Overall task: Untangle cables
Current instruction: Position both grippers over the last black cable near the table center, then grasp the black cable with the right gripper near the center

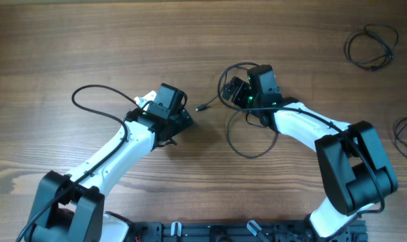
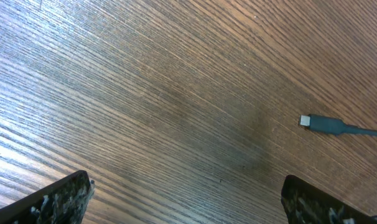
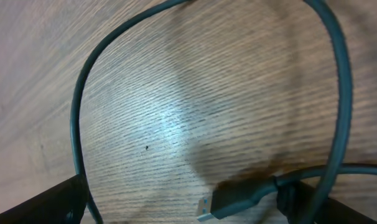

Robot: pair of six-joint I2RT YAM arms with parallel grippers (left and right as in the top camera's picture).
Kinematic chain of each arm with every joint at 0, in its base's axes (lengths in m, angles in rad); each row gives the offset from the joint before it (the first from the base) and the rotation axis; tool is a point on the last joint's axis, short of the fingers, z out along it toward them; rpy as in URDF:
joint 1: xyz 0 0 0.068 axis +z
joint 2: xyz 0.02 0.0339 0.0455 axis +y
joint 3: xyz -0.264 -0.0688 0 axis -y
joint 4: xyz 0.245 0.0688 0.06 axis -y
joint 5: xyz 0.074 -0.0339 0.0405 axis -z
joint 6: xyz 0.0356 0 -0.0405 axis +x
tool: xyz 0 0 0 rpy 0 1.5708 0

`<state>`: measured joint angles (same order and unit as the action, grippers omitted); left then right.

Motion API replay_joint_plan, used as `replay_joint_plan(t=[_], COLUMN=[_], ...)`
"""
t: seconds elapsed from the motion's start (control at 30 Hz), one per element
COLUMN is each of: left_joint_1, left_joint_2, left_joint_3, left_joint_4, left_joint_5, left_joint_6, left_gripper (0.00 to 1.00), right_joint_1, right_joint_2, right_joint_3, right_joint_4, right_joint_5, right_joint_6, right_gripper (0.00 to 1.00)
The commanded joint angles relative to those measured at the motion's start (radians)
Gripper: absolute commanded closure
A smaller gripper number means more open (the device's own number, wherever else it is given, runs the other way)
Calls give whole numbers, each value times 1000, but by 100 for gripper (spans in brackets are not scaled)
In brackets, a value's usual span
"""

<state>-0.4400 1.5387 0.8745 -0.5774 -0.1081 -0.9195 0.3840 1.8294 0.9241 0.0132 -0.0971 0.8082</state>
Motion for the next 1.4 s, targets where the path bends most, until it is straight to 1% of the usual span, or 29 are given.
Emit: replay_joint_plan(t=[0.0, 0.27, 0.37, 0.43, 0.57, 0.63, 0.7, 0.77, 0.87, 0.93, 0.97, 1.03, 1.1, 1.13, 1.27, 1.33, 1.37], left_joint_1=[3, 3, 3, 3, 3, 3, 3, 3, 3, 3, 3, 3, 3, 3, 3, 3, 3], left_joint_2=[-9, -9, -9, -9, -9, -9, -9, -9, -9, -9, -9, -9, -9, -9, -9, -9, -9], left_joint_3=[5, 5, 5, 5, 5, 5, 5, 5, 5, 5, 5, 5, 5, 5, 5, 5, 5], left_joint_4=[0, 0, 0, 0, 0, 0, 0, 0, 0, 0, 0, 0, 0, 0, 0, 0, 0], left_joint_5=[-17, -17, -17, -17, -17, -17, -17, -17, -17, -17, -17, -17, -17, -17, -17, -17, -17], left_joint_6=[-8, -8, -8, -8, -8, -8, -8, -8, -9, -8, -8, -8, -8, -8, -8, -8, -8], left_gripper=[0, 0, 0, 0, 0, 0, 0, 0, 0, 0, 0, 0, 0, 0, 0, 0, 0], right_joint_1=[6, 6, 7, 14, 48, 76, 100, 114, 120, 120, 120, 120, 120, 120, 120, 115, 109], right_joint_2=[41, 41, 41, 41, 43, 43, 43, 43, 44, 45, 45, 45, 45, 45, 44, 30, 4], right_joint_3=[-25, -25, -25, -25, -25, -25, -25, -25, -25, -25, -25, -25, -25, -25, -25, -25, -25], right_joint_4=[21, 121, 158, 161, 131, 149, 185, 219, 222, 196, 167, 101, 69, 63, 64, 48, 7], right_joint_5=[-38, -206, -226, -192, -59, -24, 0, 27, 95, 130, 151, 192, 197, 196, 168, 132, 122], right_joint_6=[-133, -135, -137, -154, -158, -203, -214, -190, -102, -100, -99, -99, -99, -99, -100, -102, -102], right_gripper=[0, 0, 0, 1, 0, 1, 0, 0, 1, 12, 23, 48, 66, 73, 95, 95, 96])
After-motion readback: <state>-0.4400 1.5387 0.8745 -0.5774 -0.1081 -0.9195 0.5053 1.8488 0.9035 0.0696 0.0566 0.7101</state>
